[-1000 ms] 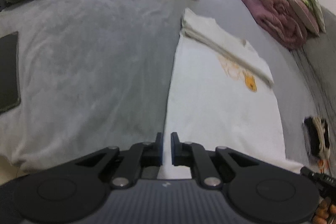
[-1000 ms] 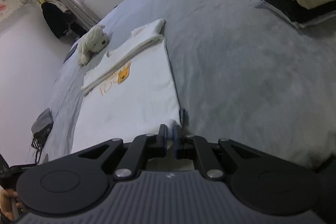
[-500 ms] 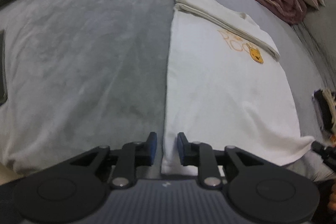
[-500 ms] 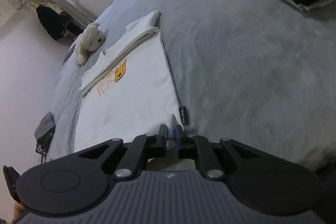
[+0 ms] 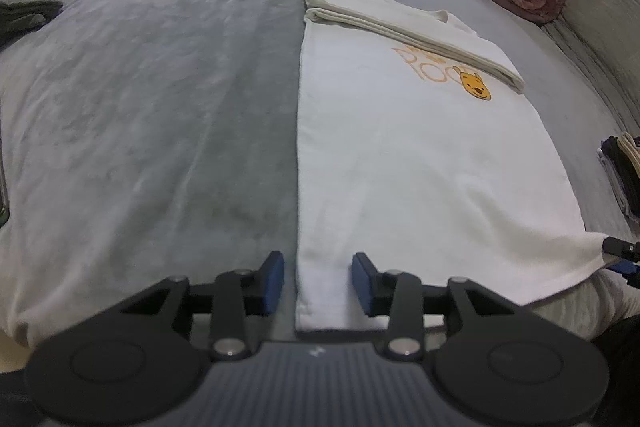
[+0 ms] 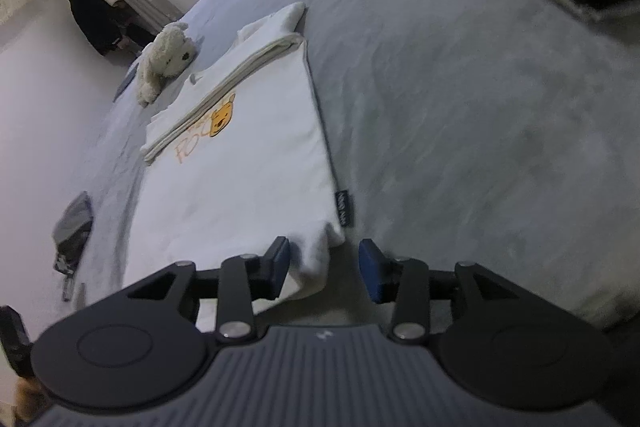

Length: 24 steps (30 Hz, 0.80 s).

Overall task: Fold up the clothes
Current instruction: 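Grasp the white shirt hem with both grippers at its two corners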

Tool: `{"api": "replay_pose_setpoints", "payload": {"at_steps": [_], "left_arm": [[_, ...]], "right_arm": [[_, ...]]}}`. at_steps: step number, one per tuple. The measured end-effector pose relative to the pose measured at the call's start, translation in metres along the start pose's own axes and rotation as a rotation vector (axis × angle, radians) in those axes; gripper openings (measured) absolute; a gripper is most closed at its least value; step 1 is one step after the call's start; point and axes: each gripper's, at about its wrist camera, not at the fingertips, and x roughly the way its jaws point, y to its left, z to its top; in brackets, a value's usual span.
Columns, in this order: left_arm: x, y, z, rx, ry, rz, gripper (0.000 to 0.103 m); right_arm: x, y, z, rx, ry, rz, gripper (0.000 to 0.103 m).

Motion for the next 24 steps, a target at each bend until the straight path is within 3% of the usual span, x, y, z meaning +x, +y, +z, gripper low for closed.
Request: {"api": "replay_pose_setpoints", "payload": {"at_steps": [1,3,5,9,17,21,24], "left_arm": [[0.0,0.0,0.0,0.001,-0.002,0.0,0.038],[0.0,0.0,-0.002,0.007,-0.005,0.008,0.025],[0.0,0.001,-0.002,0.004,-0.004,0.006,0.014],[-0.005,0.003,-0.003,-0.002,-0.005,-0.004,0.005],[-0.014,0.01,-0.006,-0.016,-0.004,-0.02,0.004],[-0.013,0.016,-0.001,-0.044,-0.004,-0.043,0.004],[-0.016,0.021,0.002,-0.064,-0.01,-0.072,0.004]], "right_arm": [[0.001,0.0,-0.001,-0.003,0.006,-0.008,0.043],[0.002,0.001,-0.003,-0.008,0.017,-0.023,0.04],[0.003,0.002,-0.005,-0.014,0.026,-0.036,0.015],[-0.002,0.004,-0.011,-0.033,0.023,-0.044,0.012],[-0.015,0.01,-0.027,-0.04,0.084,-0.042,0.009],[-0.011,0.005,-0.026,-0.024,0.068,-0.063,0.009],[-0.015,0.004,-0.022,-0.024,0.038,-0.028,0.018]]}}
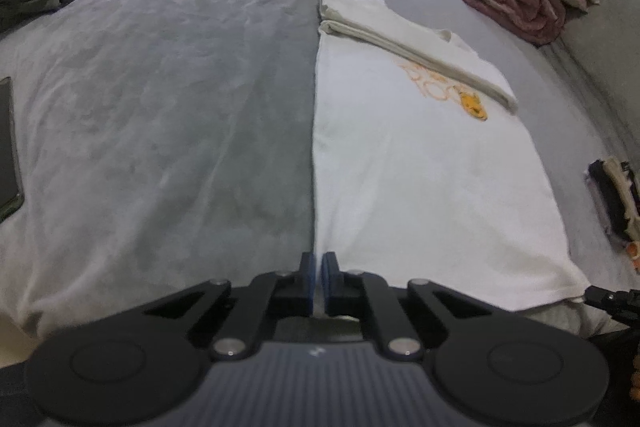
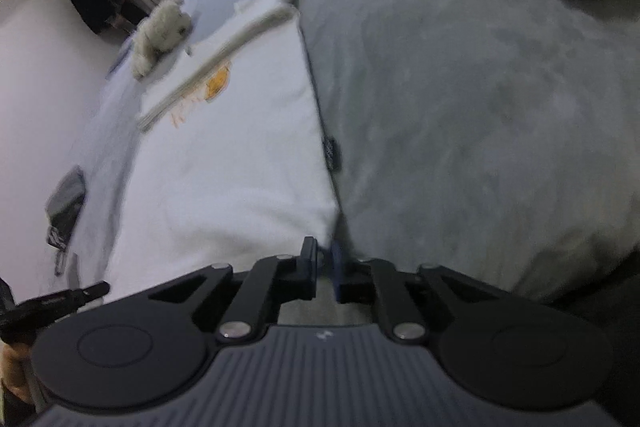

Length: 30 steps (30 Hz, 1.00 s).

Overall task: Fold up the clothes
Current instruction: 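Grasp the white shirt hem with both grippers at its two corners, then lift the hem with both grippers and fold it up over the folded body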

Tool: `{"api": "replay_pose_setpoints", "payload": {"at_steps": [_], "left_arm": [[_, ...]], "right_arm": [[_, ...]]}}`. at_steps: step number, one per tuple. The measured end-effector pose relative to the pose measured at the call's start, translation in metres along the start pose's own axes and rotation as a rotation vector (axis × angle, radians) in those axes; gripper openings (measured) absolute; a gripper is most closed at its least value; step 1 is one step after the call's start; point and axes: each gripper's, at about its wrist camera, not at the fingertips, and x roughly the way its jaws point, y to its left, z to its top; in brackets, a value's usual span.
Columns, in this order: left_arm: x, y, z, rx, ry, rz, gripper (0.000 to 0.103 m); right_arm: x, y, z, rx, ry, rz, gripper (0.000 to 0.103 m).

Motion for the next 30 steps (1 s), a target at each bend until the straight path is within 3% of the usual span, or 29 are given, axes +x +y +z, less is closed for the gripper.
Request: {"api": "replay_pose_setpoints", "payload": {"at_steps": [1,2,6,7,8,9,10,15,18,30], "left_arm": [[0.001,0.001,0.0,-0.007,0.003,-0.006,0.004],[0.003,0.002,-0.001,-0.015,0.007,-0.011,0.004],[0.008,0.006,-0.002,-0.044,0.02,-0.033,0.004],[0.009,0.007,-0.002,-0.051,0.023,-0.039,0.004],[0.01,0.008,-0.002,-0.058,0.025,-0.044,0.004],[0.008,0.008,-0.002,-0.06,0.022,-0.049,0.004],[0.007,0.008,-0.001,-0.064,0.018,-0.054,0.004],[-0.01,0.008,0.017,-0.124,-0.024,-0.09,0.003],[-0.016,0.006,0.029,-0.15,-0.046,-0.102,0.003],[0.024,0.004,0.101,-0.258,-0.049,-0.085,0.003]], "right_arm": [[0.001,-0.002,0.001,0.01,0.006,0.013,0.023],[0.002,-0.003,0.002,0.021,0.012,0.023,0.04],[0.012,-0.005,0.002,0.044,0.034,0.029,0.045],[0.014,-0.005,0.001,0.051,0.042,0.026,0.038],[0.016,-0.006,0.001,0.06,0.047,0.019,0.02],[0.017,-0.006,0.0,0.07,0.048,0.018,0.011],[0.016,-0.007,0.001,0.083,0.04,0.031,0.009],[-0.008,0.002,0.011,0.089,-0.056,0.114,0.009],[-0.011,0.011,0.028,0.075,-0.09,0.117,0.009],[0.038,0.023,0.113,0.083,-0.097,0.109,0.009]]}}
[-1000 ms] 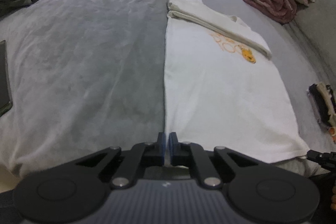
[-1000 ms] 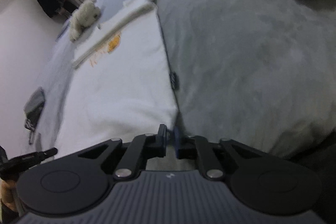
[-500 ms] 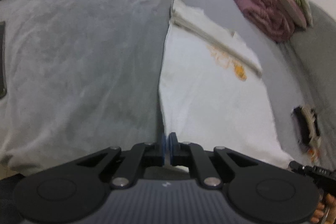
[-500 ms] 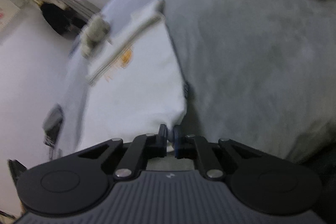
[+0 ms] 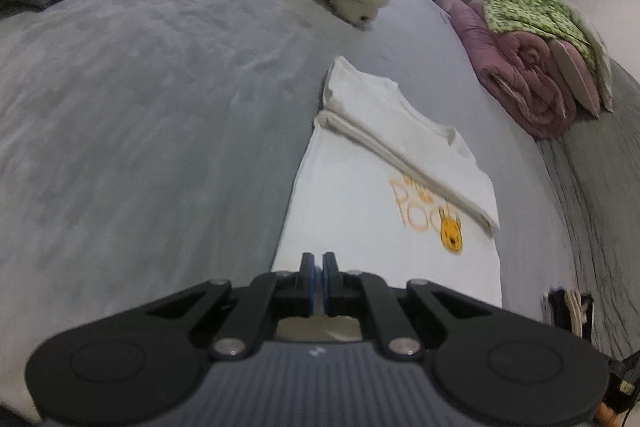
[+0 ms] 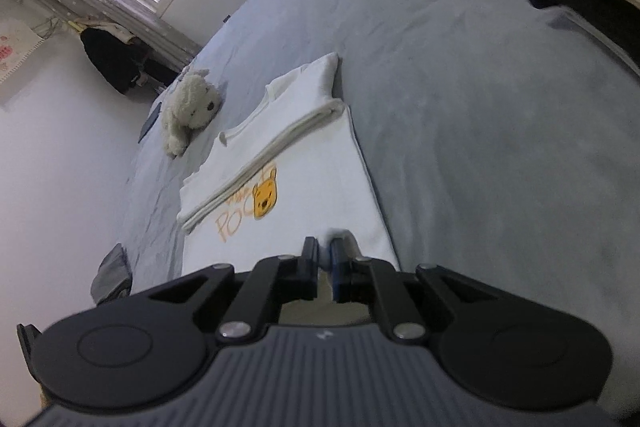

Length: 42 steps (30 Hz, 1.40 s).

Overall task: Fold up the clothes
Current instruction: 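Lift the hem with both grippers and fold it up over the folded body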

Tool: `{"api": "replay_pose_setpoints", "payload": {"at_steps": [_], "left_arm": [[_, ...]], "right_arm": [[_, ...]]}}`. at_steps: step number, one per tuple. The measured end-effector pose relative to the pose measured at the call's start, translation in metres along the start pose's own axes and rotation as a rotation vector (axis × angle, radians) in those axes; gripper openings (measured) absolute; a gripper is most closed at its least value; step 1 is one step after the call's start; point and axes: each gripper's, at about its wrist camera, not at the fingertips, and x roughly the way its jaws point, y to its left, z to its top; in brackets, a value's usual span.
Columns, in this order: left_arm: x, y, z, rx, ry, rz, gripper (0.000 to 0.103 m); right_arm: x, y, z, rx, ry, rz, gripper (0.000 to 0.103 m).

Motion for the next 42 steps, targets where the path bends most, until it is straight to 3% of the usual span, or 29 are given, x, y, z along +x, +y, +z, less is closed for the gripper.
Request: {"api": "replay_pose_setpoints", "payload": {"at_steps": [9,12,14,16,20,25,28,34,39,42], "left_arm": [[0.06,0.013,0.048,-0.097,0.02,0.073,0.0],[0.065,0.023,0.044,-0.078,0.007,0.001,0.002],[0.063,0.024,0.044,-0.042,-0.009,-0.004,0.003],[0.058,0.021,0.044,0.011,-0.03,0.017,0.007],[0.041,0.013,0.043,0.088,-0.053,-0.026,0.026],[0.044,0.005,0.036,0.141,-0.019,-0.032,0.045],[0.05,0.001,0.029,0.171,0.01,-0.012,0.051],[0.059,-0.009,0.019,0.246,0.032,0.027,0.047],[0.063,-0.016,0.014,0.31,0.02,0.074,0.013],[0.06,-0.018,0.013,0.332,-0.003,0.08,0.008]], "right_arm": [[0.074,-0.006,0.053,-0.047,0.056,-0.063,0.009],[0.085,-0.005,0.06,-0.128,0.067,-0.061,0.01],[0.08,0.001,0.063,-0.202,0.047,-0.07,0.017],[0.075,0.007,0.066,-0.275,0.026,-0.079,0.018],[0.066,0.019,0.07,-0.429,-0.006,-0.098,0.018],[0.077,0.033,0.047,-0.69,0.078,-0.134,0.019],[0.085,0.037,0.04,-0.764,0.095,-0.145,0.029],[0.093,0.043,0.04,-0.812,0.077,-0.135,0.033],[0.113,0.04,0.041,-0.826,0.103,-0.158,0.034],[0.117,0.042,0.041,-0.821,0.103,-0.163,0.029]]}}
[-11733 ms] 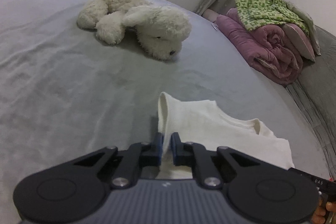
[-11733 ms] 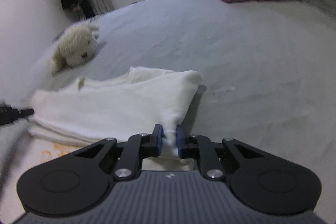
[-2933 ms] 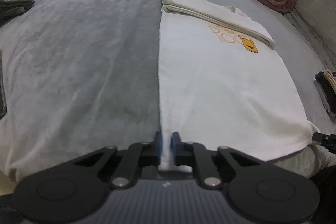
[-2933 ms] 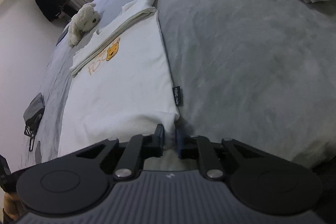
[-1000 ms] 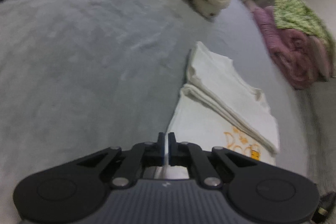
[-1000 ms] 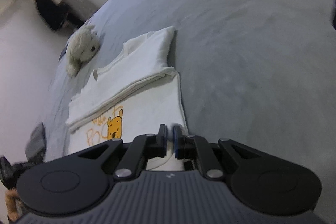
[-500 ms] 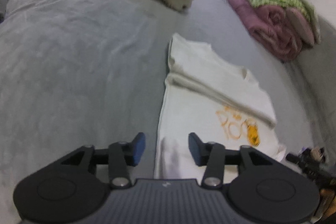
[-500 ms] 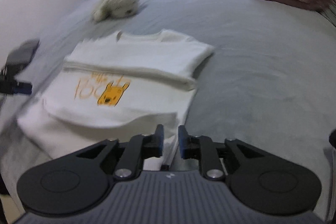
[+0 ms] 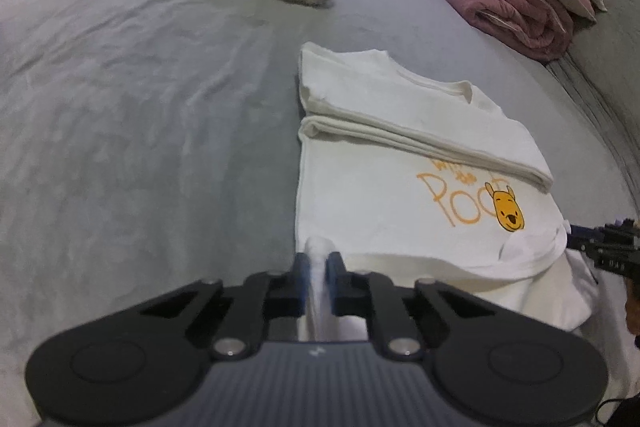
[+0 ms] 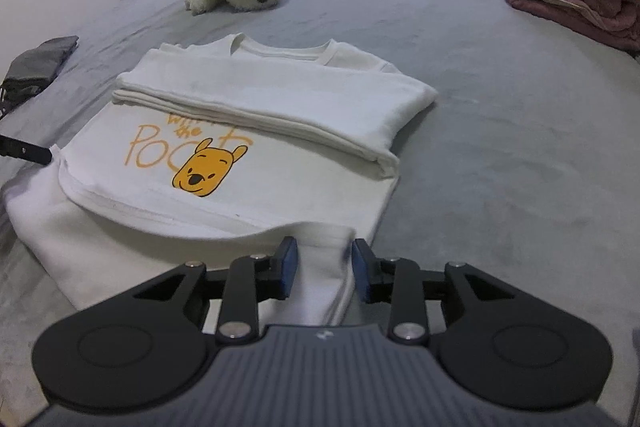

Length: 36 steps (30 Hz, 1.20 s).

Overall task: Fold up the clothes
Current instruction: 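Lift the hem with both grippers and fold it up over the folded body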

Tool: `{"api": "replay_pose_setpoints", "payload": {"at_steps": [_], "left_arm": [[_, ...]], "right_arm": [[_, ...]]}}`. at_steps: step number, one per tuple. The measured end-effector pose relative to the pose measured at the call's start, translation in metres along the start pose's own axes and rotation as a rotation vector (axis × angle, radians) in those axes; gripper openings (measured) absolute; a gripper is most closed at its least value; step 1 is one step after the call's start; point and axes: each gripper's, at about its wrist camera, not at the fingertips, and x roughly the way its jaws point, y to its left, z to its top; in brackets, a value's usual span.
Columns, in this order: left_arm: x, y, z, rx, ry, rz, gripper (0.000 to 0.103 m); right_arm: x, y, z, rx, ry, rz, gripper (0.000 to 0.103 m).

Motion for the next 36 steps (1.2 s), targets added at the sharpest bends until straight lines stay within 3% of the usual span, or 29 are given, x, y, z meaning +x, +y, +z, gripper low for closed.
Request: {"api": "replay_pose_setpoints", "payload": {"at_steps": [1,4,11,15,20,24,26,31,32,36], "left_arm": [[-0.002,0.0,0.0,0.005,-0.008,0.0,0.007],[-0.01,0.004,0.002,-0.004,-0.037,-0.016,0.007],[-0.021,0.012,0.003,-0.065,-0.104,-0.048,0.007],[-0.024,0.003,0.009,-0.019,-0.181,-0.04,0.007],[-0.015,-0.009,0.019,0.051,-0.244,0.012,0.004],[0.012,-0.008,0.024,0.08,-0.207,0.108,0.004],[0.017,-0.005,0.024,0.074,-0.199,0.115,0.004],[0.01,0.004,0.023,-0.002,-0.176,0.038,0.006],[0.008,0.006,0.023,-0.019,-0.168,0.019,0.009],[0.011,0.002,0.015,-0.03,-0.117,0.004,0.024]], "right_arm": [[0.0,0.001,0.001,0.003,-0.001,-0.003,0.018],[-0.005,-0.004,0.003,0.042,-0.02,-0.006,0.009],[-0.019,-0.006,0.006,0.091,-0.066,-0.025,0.008],[-0.036,-0.009,0.007,0.162,-0.132,-0.036,0.006],[-0.022,-0.016,0.005,0.198,-0.078,-0.109,0.006],[-0.001,-0.013,0.003,0.196,-0.015,-0.154,0.006],[0.002,-0.011,0.002,0.203,-0.008,-0.163,0.006],[-0.001,-0.014,0.002,0.236,-0.013,-0.14,0.011],[-0.002,-0.015,0.002,0.249,-0.014,-0.135,0.015],[-0.005,-0.017,0.003,0.285,-0.028,-0.114,0.015]]}}
